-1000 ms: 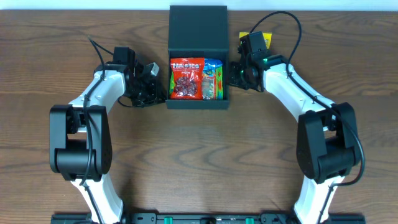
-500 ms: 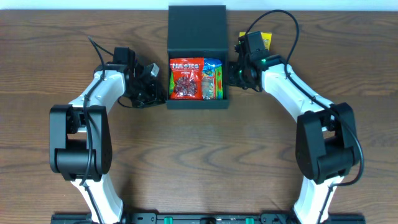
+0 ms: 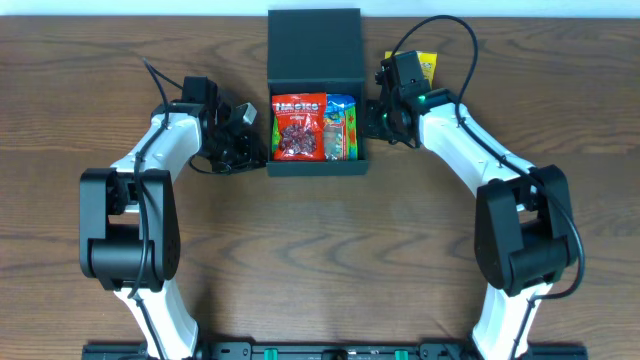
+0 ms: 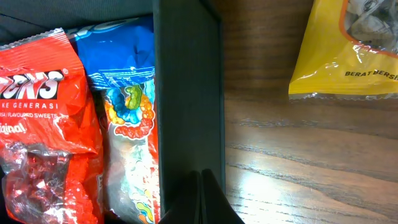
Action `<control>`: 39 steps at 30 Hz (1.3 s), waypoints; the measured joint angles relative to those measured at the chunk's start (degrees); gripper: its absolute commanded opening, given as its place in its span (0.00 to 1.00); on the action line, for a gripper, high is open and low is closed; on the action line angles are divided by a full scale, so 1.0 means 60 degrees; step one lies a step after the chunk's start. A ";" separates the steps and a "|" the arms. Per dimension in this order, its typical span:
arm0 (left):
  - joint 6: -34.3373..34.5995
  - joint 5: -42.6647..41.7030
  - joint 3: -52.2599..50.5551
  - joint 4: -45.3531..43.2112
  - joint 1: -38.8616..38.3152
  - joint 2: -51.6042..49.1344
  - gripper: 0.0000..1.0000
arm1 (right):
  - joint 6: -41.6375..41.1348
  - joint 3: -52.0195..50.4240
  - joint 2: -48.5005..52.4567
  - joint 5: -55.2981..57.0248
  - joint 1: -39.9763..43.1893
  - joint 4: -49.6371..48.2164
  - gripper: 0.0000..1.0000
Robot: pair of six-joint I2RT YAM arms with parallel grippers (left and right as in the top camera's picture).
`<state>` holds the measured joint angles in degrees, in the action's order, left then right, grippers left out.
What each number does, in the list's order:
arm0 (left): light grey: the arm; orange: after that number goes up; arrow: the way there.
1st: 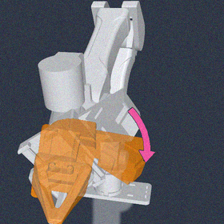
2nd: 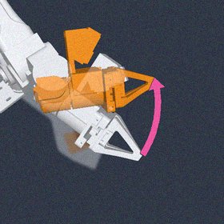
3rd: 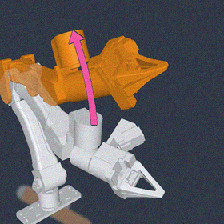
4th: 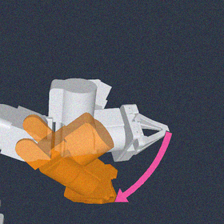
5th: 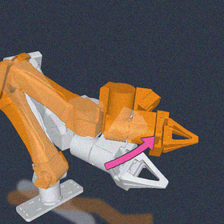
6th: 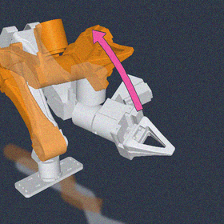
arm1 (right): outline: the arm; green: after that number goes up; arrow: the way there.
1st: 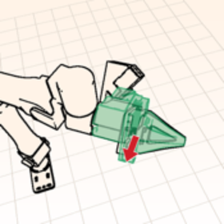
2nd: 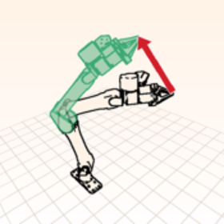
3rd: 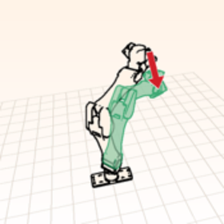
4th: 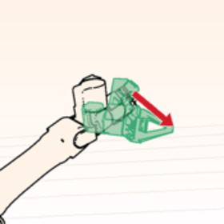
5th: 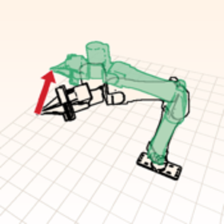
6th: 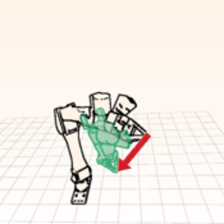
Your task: Pack container
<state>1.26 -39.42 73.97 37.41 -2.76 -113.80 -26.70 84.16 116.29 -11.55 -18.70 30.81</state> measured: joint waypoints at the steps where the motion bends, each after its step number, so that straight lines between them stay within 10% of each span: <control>1: 0.0000 0.0025 0.0000 -0.0025 0.0000 0.0000 0.06 | 0.0000 0.0000 -0.0004 0.0004 0.0004 0.0000 0.01; 10: -0.0040 0.1147 0.0000 -0.0306 0.0015 0.0878 0.06 | 0.0036 0.0000 -0.1129 0.1348 0.0233 -0.0066 0.03; 17: -0.0193 0.1530 0.0000 -0.0827 0.0015 0.2073 0.06 | 0.0324 0.0040 -0.1468 0.2856 0.0634 -0.0426 0.47; 24: -0.0288 0.1727 0.0000 -0.0841 0.0015 0.2601 0.06 | 0.0692 0.0040 -0.1005 0.3381 0.1217 -0.1534 0.62; 39: -0.0291 0.1829 0.0000 -0.0772 0.0015 0.2852 0.06 | 0.2259 0.0058 0.0951 0.3177 0.1472 -0.4146 0.49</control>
<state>-0.49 -28.45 73.97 32.77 -2.68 -96.68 -13.15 84.51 121.99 7.51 -9.87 5.93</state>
